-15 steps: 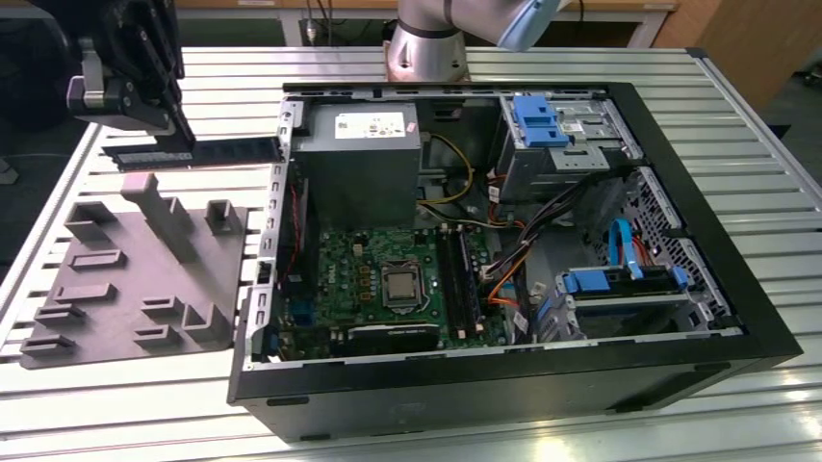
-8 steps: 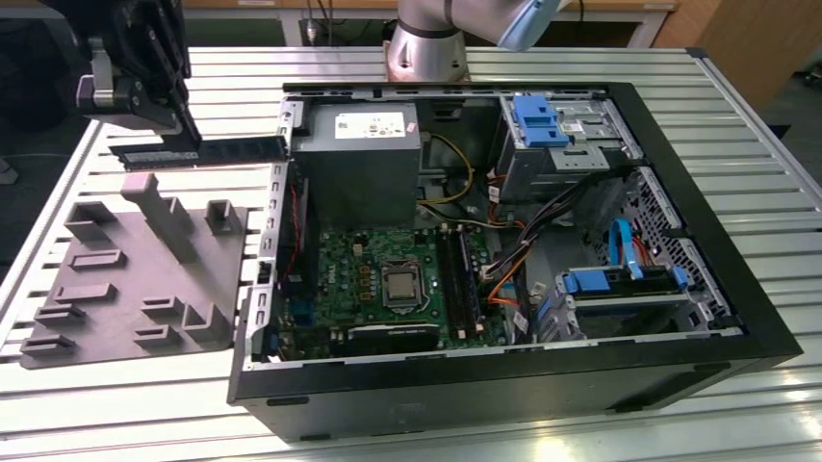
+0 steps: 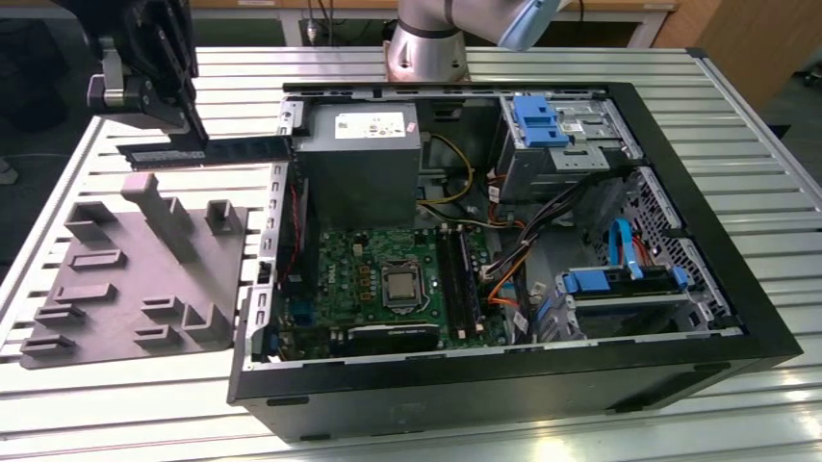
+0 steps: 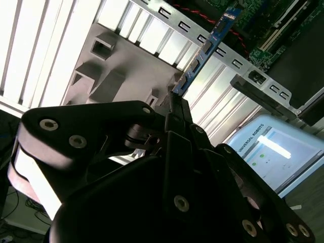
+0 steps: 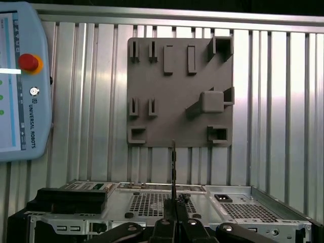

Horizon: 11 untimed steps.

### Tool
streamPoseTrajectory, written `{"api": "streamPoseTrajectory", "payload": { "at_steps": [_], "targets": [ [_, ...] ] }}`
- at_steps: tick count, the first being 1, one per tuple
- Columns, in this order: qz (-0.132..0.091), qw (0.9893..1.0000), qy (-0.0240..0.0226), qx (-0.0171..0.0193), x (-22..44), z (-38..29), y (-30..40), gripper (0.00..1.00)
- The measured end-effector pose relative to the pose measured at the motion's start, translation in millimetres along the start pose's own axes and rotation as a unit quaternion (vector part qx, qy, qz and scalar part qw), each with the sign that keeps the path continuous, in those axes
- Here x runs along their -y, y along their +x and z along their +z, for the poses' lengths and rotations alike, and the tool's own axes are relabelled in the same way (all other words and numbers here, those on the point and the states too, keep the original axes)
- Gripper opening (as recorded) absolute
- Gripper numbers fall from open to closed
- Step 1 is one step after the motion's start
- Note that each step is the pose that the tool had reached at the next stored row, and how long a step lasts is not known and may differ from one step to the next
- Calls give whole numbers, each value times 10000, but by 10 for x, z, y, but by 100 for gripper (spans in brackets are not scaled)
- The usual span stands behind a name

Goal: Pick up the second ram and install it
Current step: 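Pick up the second ram and move it above second insertion slot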

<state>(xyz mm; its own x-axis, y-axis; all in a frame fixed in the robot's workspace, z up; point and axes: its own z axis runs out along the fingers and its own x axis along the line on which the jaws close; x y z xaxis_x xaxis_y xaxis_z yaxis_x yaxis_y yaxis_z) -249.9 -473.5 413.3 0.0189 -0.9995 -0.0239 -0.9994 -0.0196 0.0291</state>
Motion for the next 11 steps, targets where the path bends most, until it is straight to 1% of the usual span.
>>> {"api": "streamPoseTrajectory", "payload": {
  "at_steps": [11],
  "targets": [
    [0, 10000, 0, 0, 66, -2, -5, 12]
  ]
}}
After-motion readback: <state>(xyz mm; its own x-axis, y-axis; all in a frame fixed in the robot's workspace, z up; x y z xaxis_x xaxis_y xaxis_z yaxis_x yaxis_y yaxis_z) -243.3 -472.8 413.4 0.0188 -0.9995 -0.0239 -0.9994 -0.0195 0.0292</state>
